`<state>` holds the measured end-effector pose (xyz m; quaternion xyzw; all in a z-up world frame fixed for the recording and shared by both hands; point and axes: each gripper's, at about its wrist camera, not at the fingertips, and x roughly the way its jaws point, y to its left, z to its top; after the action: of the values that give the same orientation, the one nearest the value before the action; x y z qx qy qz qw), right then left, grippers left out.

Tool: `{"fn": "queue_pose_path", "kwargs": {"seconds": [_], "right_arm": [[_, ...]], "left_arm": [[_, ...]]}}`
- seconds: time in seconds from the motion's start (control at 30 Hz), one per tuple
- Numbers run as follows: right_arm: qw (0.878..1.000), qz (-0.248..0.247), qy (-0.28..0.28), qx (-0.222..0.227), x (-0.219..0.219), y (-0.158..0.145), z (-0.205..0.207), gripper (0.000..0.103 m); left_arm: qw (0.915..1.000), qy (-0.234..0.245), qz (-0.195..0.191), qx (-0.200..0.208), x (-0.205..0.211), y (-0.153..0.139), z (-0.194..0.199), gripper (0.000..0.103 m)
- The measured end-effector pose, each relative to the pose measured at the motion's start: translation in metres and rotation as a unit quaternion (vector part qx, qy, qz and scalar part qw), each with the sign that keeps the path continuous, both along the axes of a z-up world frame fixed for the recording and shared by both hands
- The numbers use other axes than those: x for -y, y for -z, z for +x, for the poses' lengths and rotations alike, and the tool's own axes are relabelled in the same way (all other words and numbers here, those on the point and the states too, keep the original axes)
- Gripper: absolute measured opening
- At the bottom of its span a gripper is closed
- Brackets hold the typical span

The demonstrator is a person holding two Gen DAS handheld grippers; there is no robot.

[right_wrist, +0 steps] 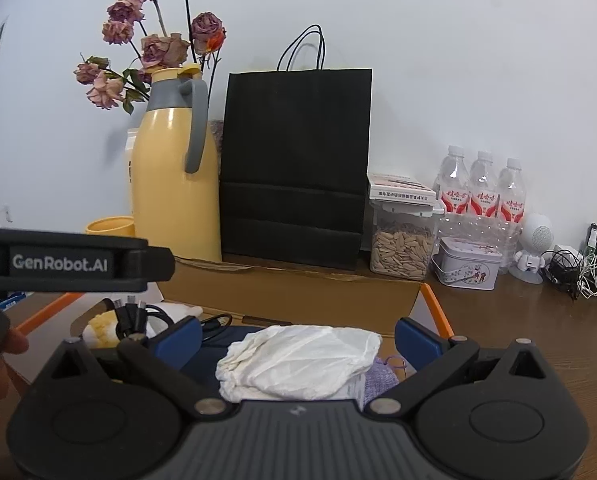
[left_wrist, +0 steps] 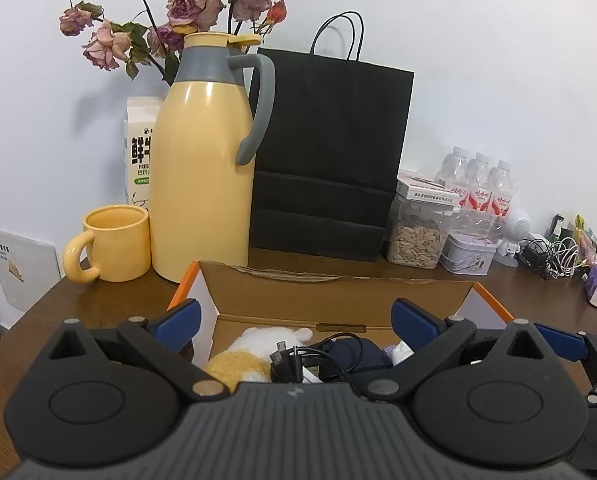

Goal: Organize objects
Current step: 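Open the left gripper to drop the cable while the right releases the tissue in the box, then withdraw both grippers from the box toward the caps and flowers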

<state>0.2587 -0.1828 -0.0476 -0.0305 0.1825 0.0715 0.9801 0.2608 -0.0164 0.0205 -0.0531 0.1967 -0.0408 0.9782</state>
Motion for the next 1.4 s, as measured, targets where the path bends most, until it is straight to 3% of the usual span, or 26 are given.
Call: {"fn": "queue_pose_path", "kwargs": {"seconds": [0.6,1.4], "right_arm": [[1.0,-0.01,-0.012,0.021,0.004,-0.018,-0.043,0.103],[0.999,-0.026,-0.02,-0.033,0.032,0.009,-0.143,0.103]], "left_arm": [[0.9993,0.007,0.0,0.037,-0.012,-0.021,-0.061,0.103],[0.9987,0.011,0.032,-0.038,-0.024,0.015,-0.145,0.103]]}}
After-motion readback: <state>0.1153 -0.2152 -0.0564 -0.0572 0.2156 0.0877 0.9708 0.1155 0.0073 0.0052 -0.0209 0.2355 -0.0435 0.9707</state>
